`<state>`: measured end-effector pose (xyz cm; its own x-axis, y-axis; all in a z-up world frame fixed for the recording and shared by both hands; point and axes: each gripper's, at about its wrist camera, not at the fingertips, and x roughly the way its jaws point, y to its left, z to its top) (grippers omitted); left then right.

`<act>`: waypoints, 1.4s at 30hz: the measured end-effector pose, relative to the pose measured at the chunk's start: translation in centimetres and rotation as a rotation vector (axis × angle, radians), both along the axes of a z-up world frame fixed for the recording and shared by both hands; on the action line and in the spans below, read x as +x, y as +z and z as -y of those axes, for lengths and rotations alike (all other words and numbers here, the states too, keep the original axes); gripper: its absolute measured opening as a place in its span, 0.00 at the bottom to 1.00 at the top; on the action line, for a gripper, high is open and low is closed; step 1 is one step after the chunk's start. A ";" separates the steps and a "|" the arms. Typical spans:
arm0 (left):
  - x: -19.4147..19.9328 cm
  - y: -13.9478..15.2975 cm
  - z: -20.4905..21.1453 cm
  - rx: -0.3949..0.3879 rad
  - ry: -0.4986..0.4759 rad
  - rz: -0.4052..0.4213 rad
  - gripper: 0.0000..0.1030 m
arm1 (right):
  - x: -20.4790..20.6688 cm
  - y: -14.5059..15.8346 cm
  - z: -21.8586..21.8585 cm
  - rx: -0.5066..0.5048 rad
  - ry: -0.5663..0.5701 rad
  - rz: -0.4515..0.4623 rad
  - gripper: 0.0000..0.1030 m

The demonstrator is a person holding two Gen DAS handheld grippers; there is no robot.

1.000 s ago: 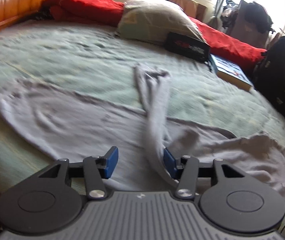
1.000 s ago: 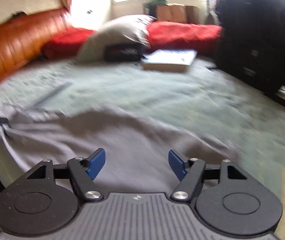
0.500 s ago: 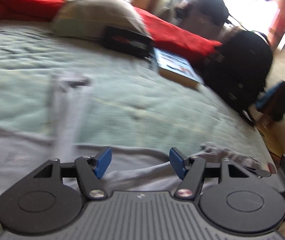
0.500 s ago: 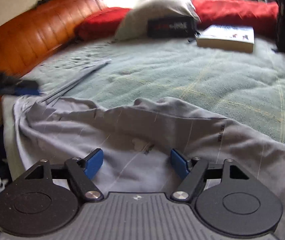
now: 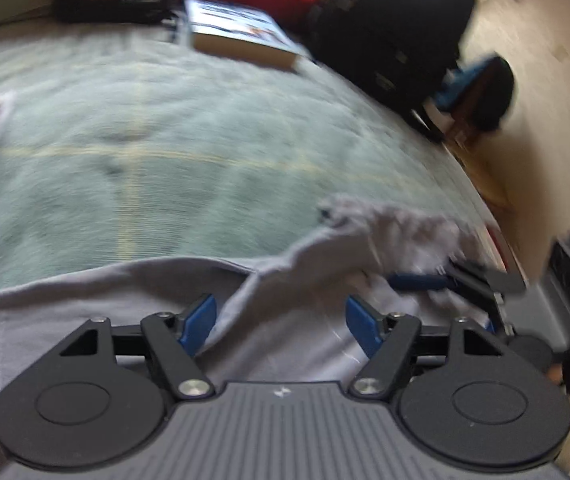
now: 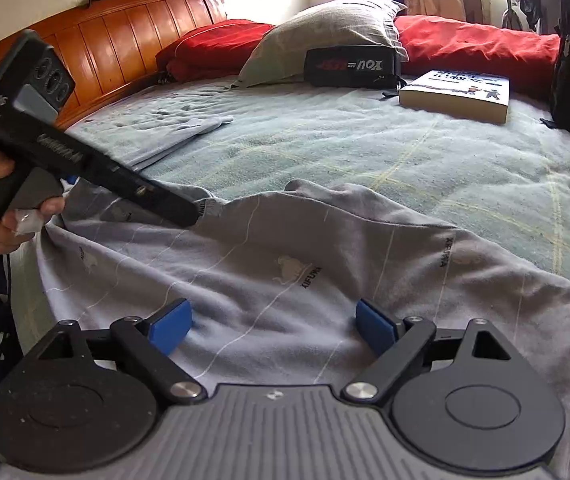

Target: Fold clothes

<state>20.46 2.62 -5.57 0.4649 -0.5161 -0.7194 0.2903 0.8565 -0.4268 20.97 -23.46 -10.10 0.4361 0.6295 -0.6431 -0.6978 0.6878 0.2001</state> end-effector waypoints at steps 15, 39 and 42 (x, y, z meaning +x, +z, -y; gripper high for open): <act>7.4 -2.3 4.2 -0.362 -0.138 -0.124 0.71 | -0.8 1.3 1.1 0.016 -0.036 -0.033 0.93; 10.7 -0.9 3.2 -0.620 0.120 -0.004 0.76 | -1.3 0.4 3.3 0.038 -0.089 -0.040 0.96; 9.8 1.2 2.0 -0.587 0.108 0.051 0.77 | -1.3 0.2 3.3 0.048 -0.081 -0.045 1.00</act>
